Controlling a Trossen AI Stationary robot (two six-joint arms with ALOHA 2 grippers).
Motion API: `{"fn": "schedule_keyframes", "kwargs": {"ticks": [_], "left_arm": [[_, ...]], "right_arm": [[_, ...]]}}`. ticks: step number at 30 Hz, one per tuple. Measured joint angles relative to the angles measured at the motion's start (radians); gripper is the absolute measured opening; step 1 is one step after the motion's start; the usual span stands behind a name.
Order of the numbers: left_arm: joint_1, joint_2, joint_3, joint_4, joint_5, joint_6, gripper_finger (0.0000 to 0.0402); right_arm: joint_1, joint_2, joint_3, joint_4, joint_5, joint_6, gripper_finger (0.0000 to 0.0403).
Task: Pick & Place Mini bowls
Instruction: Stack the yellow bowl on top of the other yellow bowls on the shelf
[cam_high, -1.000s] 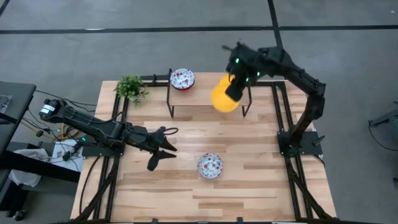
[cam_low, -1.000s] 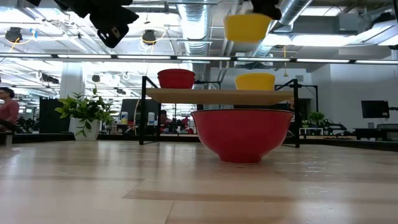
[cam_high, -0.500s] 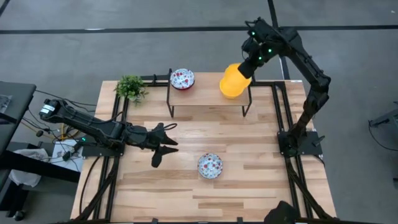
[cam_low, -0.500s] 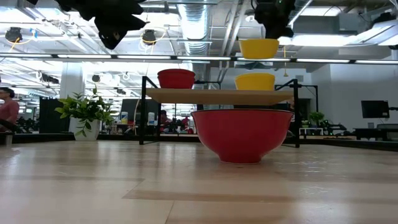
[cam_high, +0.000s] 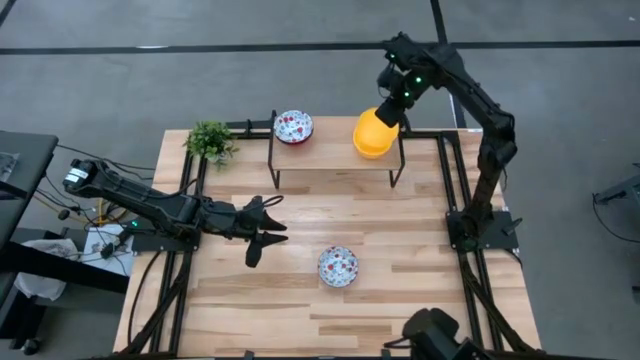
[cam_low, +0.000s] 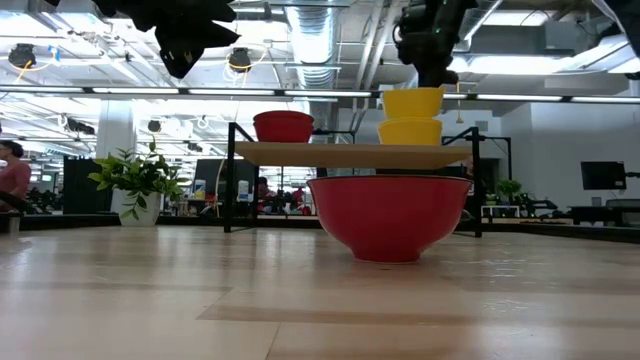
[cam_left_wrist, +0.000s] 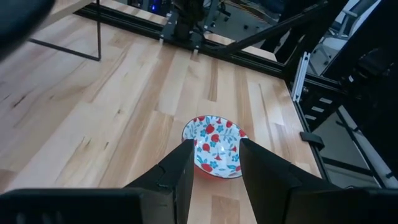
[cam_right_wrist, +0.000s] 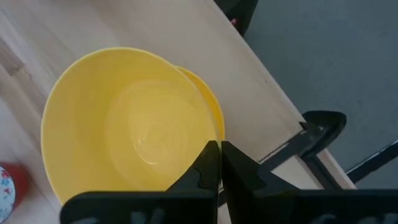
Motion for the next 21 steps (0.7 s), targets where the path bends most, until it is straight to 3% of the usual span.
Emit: {"fn": "schedule_keyframes", "kwargs": {"ticks": [21], "left_arm": [[0.0, 0.0, 0.0, 0.007, 0.011, -0.026, 0.0126]], "right_arm": [[0.029, 0.033, 0.0, -0.01, 0.001, -0.049, 0.0]]}}
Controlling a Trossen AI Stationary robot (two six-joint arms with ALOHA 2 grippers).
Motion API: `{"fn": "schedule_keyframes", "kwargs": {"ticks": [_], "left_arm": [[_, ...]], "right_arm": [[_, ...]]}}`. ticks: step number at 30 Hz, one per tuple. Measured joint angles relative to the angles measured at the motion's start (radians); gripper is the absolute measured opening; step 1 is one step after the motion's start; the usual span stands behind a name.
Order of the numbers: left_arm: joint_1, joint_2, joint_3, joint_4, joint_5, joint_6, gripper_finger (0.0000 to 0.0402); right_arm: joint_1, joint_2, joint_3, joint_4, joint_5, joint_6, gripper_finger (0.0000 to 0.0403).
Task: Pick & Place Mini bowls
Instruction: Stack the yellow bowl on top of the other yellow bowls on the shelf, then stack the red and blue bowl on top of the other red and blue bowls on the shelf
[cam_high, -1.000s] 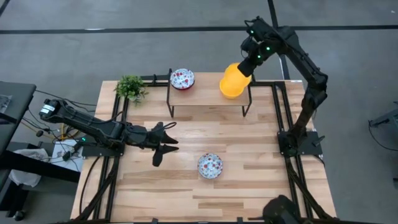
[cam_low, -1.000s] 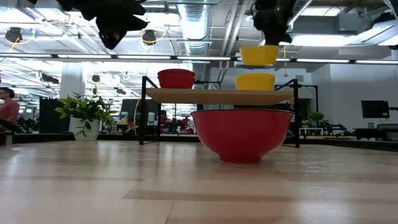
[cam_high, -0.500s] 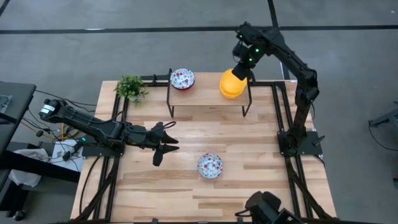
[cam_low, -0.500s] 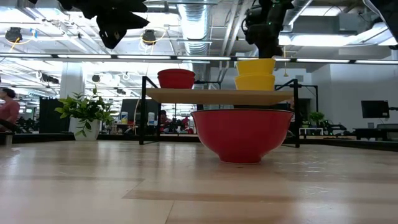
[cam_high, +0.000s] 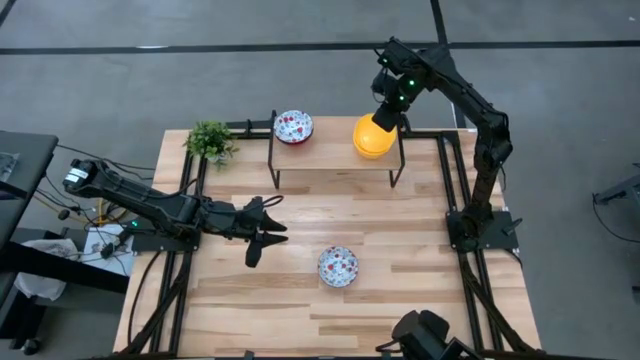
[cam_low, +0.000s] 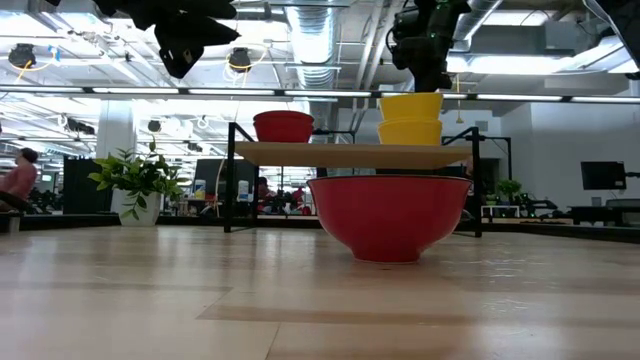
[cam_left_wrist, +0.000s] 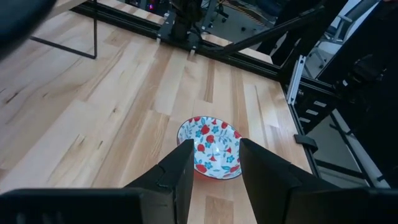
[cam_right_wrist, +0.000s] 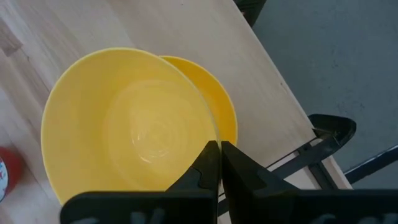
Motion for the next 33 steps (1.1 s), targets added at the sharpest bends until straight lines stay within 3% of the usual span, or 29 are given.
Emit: {"fn": "schedule_keyframes", "kwargs": {"ticks": [11, 22, 33], "left_arm": [[0.0, 0.0, 0.0, 0.007, 0.0, -0.013, 0.0126], [0.0, 0.0, 0.0, 0.007, 0.001, -0.019, 0.0126], [0.0, 0.0, 0.0, 0.008, 0.001, -0.019, 0.0126]], "right_arm": [[0.003, 0.0, 0.0, 0.0, 0.0, -0.003, 0.0004], [0.006, 0.0, 0.0, 0.0, 0.002, -0.004, 0.0058], [0.006, 0.0, 0.026, 0.016, 0.021, -0.045, 0.0061]]}}
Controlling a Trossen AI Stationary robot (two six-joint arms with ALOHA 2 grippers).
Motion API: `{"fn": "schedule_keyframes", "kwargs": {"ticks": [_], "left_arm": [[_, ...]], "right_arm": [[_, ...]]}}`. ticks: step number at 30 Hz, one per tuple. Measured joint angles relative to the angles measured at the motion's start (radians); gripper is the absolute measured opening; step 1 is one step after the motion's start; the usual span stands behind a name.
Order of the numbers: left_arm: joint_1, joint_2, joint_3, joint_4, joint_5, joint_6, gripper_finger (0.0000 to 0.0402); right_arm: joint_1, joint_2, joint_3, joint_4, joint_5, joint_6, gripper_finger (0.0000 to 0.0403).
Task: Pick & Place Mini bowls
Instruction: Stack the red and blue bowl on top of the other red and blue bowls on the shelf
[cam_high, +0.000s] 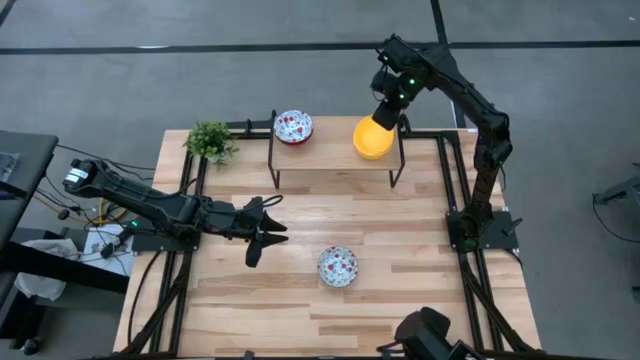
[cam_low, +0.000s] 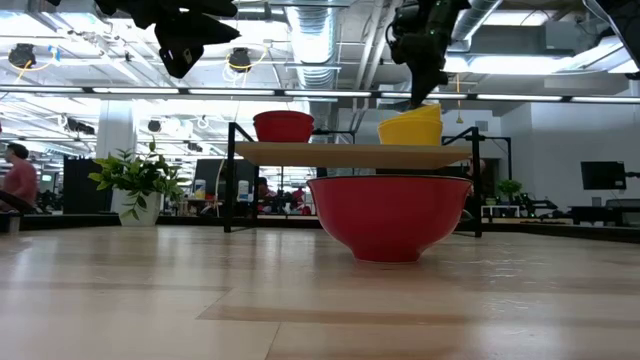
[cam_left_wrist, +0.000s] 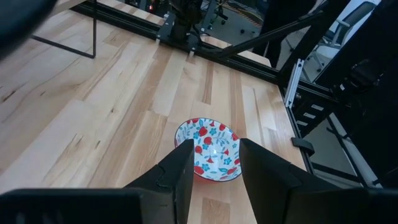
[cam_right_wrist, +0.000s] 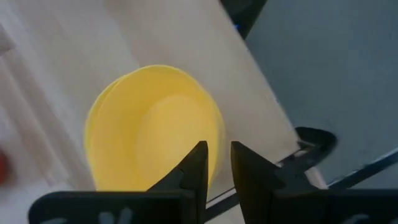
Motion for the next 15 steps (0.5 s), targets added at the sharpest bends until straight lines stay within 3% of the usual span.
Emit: {"fn": "schedule_keyframes", "kwargs": {"ticks": [5, 11, 15], "left_arm": [[0.0, 0.0, 0.0, 0.0, 0.0, 0.0, 0.0126], [0.0, 0.0, 0.0, 0.0, 0.0, 0.0, 0.0126], [0.0, 0.0, 0.0, 0.0, 0.0, 0.0, 0.0126]], "right_arm": [[0.0, -0.001, 0.062, 0.022, 0.121, -0.005, 0.006], [0.005, -0.001, 0.076, 0.102, 0.488, -0.004, 0.0024], [0.012, -0.001, 0.028, 0.147, 0.627, -0.01, 0.0006]]}}
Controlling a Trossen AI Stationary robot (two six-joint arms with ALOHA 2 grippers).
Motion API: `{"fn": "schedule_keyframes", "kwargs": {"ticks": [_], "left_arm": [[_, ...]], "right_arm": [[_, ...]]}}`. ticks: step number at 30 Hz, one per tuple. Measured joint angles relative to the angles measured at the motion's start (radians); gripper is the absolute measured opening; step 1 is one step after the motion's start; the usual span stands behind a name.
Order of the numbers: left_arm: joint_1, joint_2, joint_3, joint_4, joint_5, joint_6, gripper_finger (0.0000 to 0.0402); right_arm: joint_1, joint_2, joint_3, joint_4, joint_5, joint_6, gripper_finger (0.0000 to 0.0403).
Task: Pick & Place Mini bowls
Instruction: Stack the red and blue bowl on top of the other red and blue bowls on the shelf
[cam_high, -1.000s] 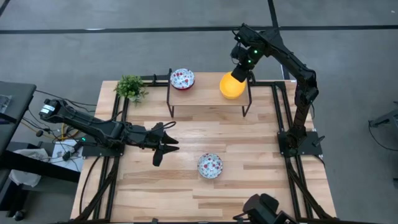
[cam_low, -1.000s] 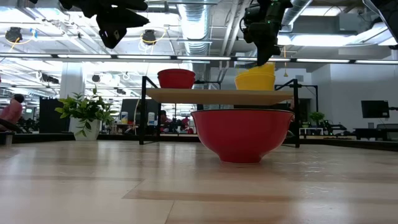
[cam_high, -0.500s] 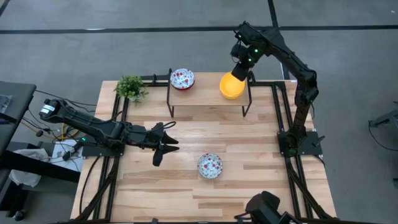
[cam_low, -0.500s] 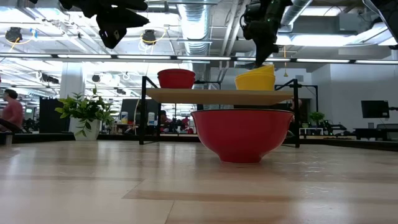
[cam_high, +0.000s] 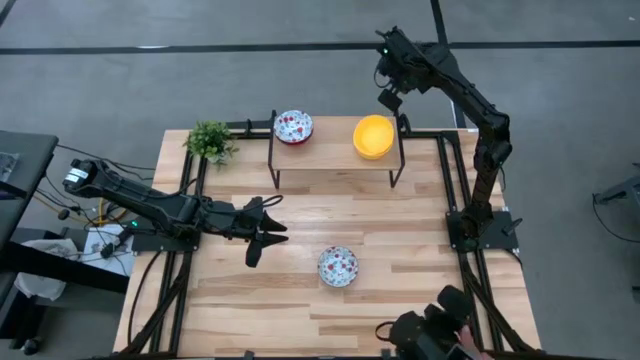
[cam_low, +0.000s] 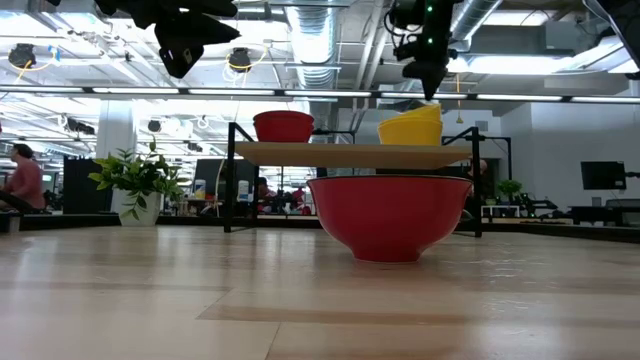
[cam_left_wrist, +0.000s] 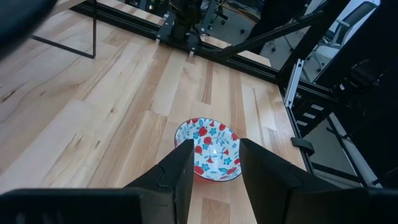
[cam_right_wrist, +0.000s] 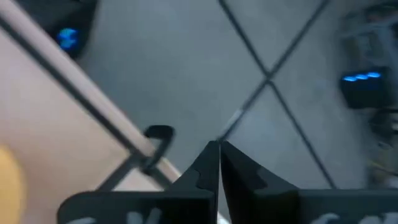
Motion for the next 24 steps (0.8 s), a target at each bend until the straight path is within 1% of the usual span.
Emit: {"fn": "schedule_keyframes", "kwargs": {"ticks": [4, 7, 12, 16, 19, 24], "left_arm": [[0.0, 0.0, 0.0, 0.0, 0.0, 0.0, 0.0126], [0.0, 0.0, 0.0, 0.0, 0.0, 0.0, 0.0126], [0.0, 0.0, 0.0, 0.0, 0.0, 0.0, 0.0126], [0.0, 0.0, 0.0, 0.0, 0.0, 0.0, 0.0126], [0.0, 0.0, 0.0, 0.0, 0.0, 0.0, 0.0126], [0.0, 0.0, 0.0, 0.0, 0.0, 0.0, 0.0126]], "right_arm": [[0.014, 0.0, -0.069, 0.039, 0.117, -0.009, 0.0004], [0.025, 0.0, -0.116, 0.046, 0.15, -0.018, 0.0002], [0.063, 0.0, -0.198, 0.069, 0.239, -0.026, 0.0001], [0.085, 0.0, -0.233, 0.084, 0.259, -0.037, 0.0001], [0.098, 0.0, -0.244, 0.106, 0.308, -0.045, 0.0], [0.099, 0.0, -0.245, 0.106, 0.321, -0.047, 0.0]]}}
